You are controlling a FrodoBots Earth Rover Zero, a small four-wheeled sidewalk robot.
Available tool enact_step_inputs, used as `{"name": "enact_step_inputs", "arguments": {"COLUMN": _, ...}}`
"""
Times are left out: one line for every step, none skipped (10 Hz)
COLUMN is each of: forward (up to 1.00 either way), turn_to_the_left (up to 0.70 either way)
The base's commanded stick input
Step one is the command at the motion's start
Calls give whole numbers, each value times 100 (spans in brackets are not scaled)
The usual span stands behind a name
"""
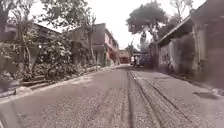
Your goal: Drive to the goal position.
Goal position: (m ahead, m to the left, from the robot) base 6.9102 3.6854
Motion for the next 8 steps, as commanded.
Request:
{"name": "enact_step_inputs", "arguments": {"forward": 70, "turn_to_the_left": -12}}
{"name": "enact_step_inputs", "arguments": {"forward": 70, "turn_to_the_left": 1}}
{"name": "enact_step_inputs", "arguments": {"forward": 70, "turn_to_the_left": 1}}
{"name": "enact_step_inputs", "arguments": {"forward": 70, "turn_to_the_left": 1}}
{"name": "enact_step_inputs", "arguments": {"forward": 70, "turn_to_the_left": 1}}
{"name": "enact_step_inputs", "arguments": {"forward": 70, "turn_to_the_left": 1}}
{"name": "enact_step_inputs", "arguments": {"forward": 70, "turn_to_the_left": 1}}
{"name": "enact_step_inputs", "arguments": {"forward": 70, "turn_to_the_left": 1}}
